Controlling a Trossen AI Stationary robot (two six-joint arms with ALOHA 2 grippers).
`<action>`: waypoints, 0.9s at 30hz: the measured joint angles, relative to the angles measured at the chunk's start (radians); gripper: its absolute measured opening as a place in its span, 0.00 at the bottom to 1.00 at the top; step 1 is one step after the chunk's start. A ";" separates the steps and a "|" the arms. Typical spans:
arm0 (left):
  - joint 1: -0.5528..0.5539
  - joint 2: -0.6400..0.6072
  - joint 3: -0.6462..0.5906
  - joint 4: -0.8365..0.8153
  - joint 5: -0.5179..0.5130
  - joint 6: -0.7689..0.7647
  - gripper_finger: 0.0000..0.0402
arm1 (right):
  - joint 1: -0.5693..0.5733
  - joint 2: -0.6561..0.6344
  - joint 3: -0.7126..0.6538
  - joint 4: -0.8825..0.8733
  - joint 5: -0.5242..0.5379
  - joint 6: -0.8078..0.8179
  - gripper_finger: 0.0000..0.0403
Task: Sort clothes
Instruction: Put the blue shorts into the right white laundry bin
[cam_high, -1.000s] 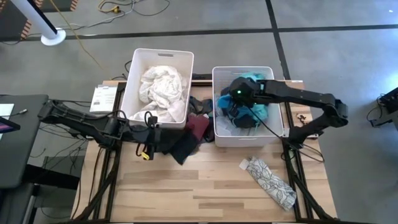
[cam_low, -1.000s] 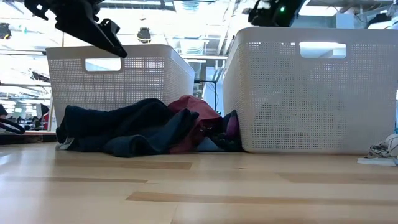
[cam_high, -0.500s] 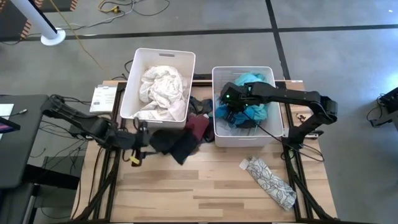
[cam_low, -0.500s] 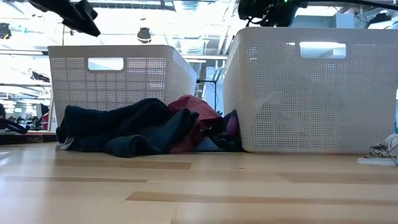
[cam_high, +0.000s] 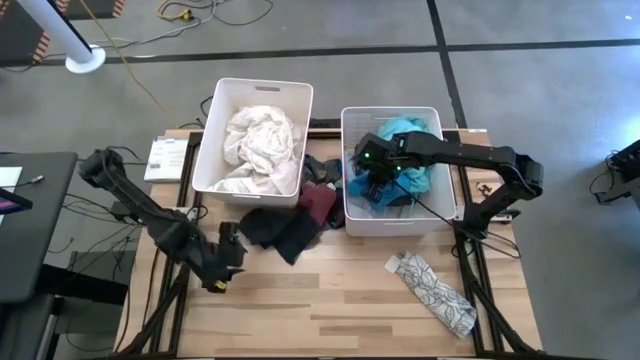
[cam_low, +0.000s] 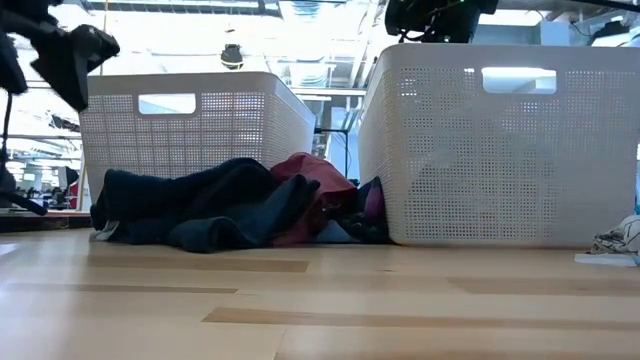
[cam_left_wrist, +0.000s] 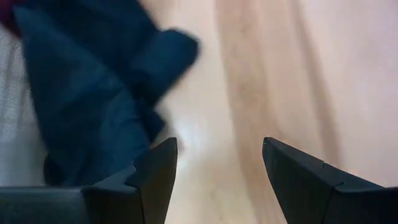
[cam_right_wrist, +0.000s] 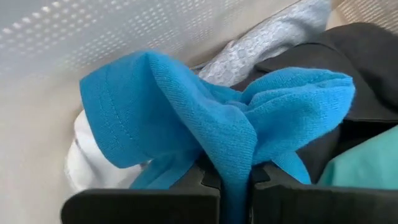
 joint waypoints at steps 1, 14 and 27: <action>-0.003 0.022 0.000 -0.004 -0.023 -0.020 0.58 | 0.001 0.000 0.000 -0.002 -0.007 0.000 0.06; -0.008 0.288 0.001 -0.076 -0.290 -0.184 0.58 | 0.044 0.001 0.000 -0.003 -0.018 0.000 0.13; 0.028 0.556 0.001 0.010 -0.343 -0.173 0.58 | 0.101 0.001 0.000 -0.003 -0.017 0.012 0.46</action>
